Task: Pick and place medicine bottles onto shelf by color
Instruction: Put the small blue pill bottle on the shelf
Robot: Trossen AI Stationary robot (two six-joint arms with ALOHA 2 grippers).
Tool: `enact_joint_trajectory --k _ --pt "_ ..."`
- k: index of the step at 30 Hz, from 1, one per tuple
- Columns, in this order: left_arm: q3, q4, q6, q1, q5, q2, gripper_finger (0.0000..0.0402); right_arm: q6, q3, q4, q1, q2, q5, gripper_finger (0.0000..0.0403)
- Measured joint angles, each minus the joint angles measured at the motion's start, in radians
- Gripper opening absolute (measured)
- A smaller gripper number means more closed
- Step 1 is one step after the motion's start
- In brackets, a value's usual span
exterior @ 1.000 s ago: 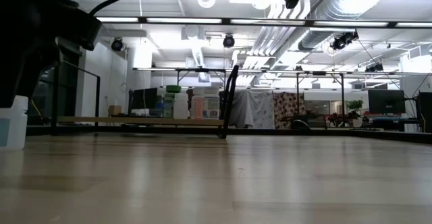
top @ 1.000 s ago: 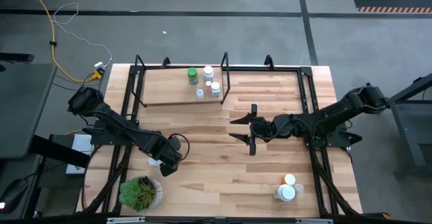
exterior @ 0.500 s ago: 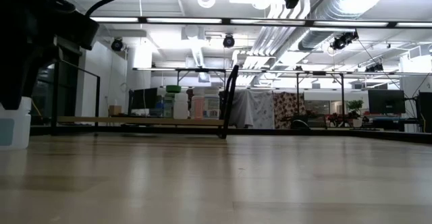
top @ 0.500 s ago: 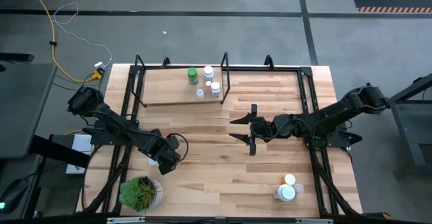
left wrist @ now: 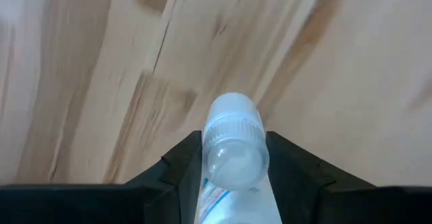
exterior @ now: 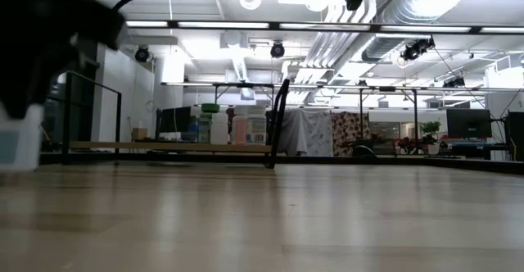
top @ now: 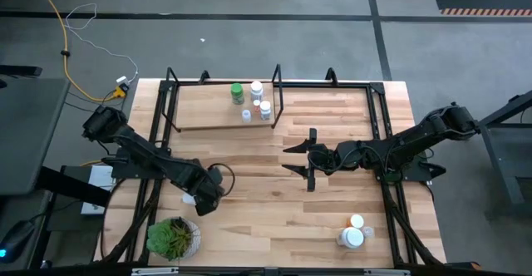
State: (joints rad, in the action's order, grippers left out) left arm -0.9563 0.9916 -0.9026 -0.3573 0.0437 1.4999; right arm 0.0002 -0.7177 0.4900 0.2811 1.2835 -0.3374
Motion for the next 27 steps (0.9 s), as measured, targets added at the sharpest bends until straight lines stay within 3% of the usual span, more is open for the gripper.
enact_joint_trajectory --k 4,8,15,22,27 --pt "-0.104 0.062 0.091 0.061 0.015 -0.023 0.0132 0.000 0.000 0.000 0.000 0.000 0.000 0.0204" --pt "-0.256 0.212 0.175 0.160 0.120 -0.026 0.0132 0.000 0.000 0.001 0.000 0.000 0.000 0.0204" --pt "-0.467 0.295 0.352 0.433 0.147 -0.002 0.0132 0.000 0.000 0.002 0.000 0.000 0.000 0.0204" --pt "-0.586 0.338 0.495 0.696 0.144 0.116 0.0131 0.000 0.000 0.001 0.000 0.000 0.000 0.0204" --pt "-0.631 0.342 0.575 0.808 0.147 0.240 0.0131 -0.001 0.000 0.000 0.000 0.000 0.000 0.0204"
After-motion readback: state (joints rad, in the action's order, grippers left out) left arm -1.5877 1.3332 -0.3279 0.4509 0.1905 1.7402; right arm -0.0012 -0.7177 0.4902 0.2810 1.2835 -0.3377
